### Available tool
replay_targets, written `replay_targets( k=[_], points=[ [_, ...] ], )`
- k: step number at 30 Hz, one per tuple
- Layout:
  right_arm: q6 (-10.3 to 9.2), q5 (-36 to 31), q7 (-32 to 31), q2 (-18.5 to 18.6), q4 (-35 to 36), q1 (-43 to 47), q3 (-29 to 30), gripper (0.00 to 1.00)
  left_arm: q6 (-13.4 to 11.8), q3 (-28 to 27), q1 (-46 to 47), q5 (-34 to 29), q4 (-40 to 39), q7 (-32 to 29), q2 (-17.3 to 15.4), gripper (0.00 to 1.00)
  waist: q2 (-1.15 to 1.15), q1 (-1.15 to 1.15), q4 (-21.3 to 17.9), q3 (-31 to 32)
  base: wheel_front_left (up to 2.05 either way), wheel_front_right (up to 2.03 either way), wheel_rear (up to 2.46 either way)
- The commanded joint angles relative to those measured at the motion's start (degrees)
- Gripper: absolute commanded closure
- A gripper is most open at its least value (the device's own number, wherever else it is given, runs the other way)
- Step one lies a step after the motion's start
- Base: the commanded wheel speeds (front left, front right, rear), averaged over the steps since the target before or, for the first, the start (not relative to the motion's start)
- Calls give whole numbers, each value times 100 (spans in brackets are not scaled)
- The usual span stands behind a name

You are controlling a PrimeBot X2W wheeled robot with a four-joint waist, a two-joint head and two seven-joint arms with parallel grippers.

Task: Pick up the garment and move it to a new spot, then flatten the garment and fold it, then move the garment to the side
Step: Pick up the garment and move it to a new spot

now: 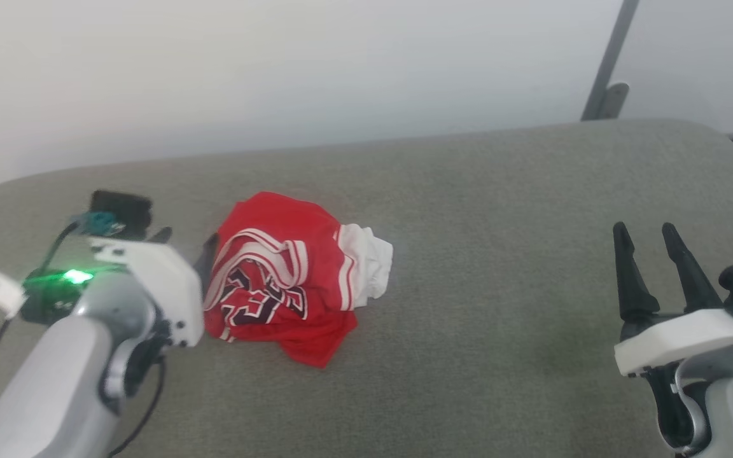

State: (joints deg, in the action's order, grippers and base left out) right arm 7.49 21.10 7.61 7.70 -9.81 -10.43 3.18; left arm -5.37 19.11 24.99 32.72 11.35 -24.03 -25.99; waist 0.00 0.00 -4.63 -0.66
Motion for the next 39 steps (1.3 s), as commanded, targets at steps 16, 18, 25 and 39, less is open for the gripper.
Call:
replay_targets(
  k=[16, 18, 25, 39],
  points=[
    [-1, 56, 169, 79, -8, 417, 151, 0, -279, -1151, -2004, 201, -1097, 1770, -625, 0, 0, 0, 617, 365, 0, 0, 0],
    [-1, 68, 208, 92, -24, 444, 139, 0, -249, -1226, -2195, 229, -1143, 1942, -644, 0, 0, 0, 668, 377, 0, 0, 0],
    [0, 84, 292, 112, -68, 526, 110, 0, -187, -1481, -2725, 407, -1178, 2429, -587, 0, 0, 0, 796, 404, 0, 0, 0],
    [-1, 102, 256, 127, -65, 596, 42, 0, -131, -1469, -2861, 453, -1164, 2601, -574, 0, 0, 0, 947, 395, 0, 0, 0]
  ],
)
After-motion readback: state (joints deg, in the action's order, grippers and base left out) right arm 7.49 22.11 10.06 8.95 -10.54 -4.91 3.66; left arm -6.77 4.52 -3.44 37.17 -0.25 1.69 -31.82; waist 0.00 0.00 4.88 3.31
